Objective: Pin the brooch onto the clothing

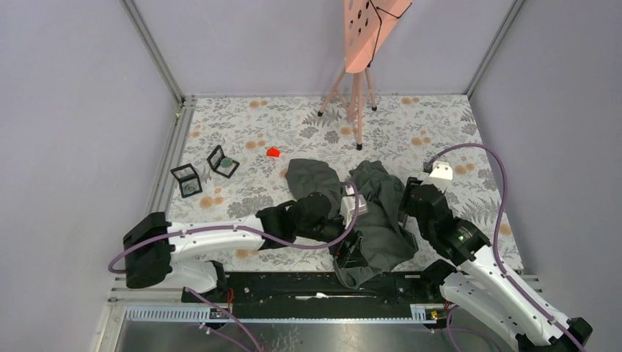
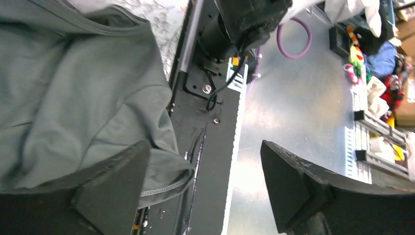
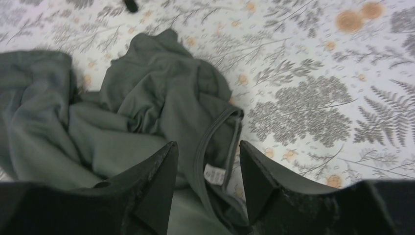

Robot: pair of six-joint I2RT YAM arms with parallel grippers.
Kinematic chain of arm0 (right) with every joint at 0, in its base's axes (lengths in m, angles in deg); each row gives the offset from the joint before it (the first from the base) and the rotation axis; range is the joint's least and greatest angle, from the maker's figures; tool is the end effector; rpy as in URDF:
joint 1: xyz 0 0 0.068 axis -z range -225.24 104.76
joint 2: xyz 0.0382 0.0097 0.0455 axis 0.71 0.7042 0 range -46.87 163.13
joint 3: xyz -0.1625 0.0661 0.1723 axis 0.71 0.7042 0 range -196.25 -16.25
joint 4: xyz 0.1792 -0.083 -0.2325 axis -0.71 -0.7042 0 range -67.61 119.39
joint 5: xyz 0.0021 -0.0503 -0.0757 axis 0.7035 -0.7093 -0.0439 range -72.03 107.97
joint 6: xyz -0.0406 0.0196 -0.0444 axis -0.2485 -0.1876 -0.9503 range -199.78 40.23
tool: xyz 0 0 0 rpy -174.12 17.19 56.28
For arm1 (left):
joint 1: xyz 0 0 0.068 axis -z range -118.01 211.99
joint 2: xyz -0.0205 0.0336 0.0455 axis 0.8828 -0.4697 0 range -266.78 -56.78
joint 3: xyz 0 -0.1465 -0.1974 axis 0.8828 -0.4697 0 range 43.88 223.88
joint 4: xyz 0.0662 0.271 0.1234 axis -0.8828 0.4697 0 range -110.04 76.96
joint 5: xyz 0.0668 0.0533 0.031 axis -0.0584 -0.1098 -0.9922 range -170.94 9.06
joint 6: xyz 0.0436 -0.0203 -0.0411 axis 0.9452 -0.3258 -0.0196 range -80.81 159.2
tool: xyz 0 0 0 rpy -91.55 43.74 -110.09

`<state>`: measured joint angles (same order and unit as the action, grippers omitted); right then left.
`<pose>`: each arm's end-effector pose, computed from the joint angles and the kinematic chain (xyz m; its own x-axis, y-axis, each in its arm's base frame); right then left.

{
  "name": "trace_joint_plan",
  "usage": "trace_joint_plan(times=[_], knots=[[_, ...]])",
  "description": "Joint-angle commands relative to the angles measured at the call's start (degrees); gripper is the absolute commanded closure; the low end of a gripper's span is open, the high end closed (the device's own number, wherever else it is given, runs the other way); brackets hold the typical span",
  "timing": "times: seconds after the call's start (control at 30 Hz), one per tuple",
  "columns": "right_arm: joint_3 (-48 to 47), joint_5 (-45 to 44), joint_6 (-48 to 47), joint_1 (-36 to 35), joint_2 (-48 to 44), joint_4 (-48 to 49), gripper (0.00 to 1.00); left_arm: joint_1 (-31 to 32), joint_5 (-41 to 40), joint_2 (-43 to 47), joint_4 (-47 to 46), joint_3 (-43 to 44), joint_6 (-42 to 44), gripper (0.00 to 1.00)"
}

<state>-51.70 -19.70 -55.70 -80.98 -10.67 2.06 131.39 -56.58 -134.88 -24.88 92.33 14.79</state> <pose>0.1964 0.1047 0.2562 -0.3590 0.1394 -0.9229 0.1331 0.9863 0.0972 0.1083 -0.3454 0.2029 -0.5412 0.3701 -0.7551 0.8355 0.1350 -0.5326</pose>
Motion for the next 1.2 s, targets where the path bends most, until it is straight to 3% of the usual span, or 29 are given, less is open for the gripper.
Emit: trace_joint_plan(times=[0.0,0.2,0.37,0.53,0.6,0.77,1.17], knots=[[-2.7,10.9,2.9,0.3,-0.8,-5.5,0.43,-1.1,-11.9,6.9,6.1,5.2,7.2,0.08],[-0.4,27.5,7.3,0.3,4.9,-5.6,0.44,-16.2,-16.2,6.0,11.9,6.3,0.0,0.05],[7.5,36.9,13.7,-1.0,6.2,3.6,0.45,-26.0,-15.9,-1.2,7.0,7.3,-4.7,0.07],[11.1,37.3,18.5,-6.0,7.8,8.1,0.46,-32.9,-14.7,-13.2,5.1,13.6,-7.0,0.23],[11.7,36.9,19.9,-8.4,8.6,8.8,0.48,-34.2,-15.0,-18.0,3.6,16.5,-6.9,0.3],[13.8,37.5,23.1,-12.5,9.9,10.4,0.52,-34.5,-18.8,-28.9,11.4,27.6,-3.5,0.33],[15.0,40.2,25.3,-25.4,8.6,7.9,0.49,-34.6,-14.6,-36.6,11.4,31.0,-4.9,0.28]])
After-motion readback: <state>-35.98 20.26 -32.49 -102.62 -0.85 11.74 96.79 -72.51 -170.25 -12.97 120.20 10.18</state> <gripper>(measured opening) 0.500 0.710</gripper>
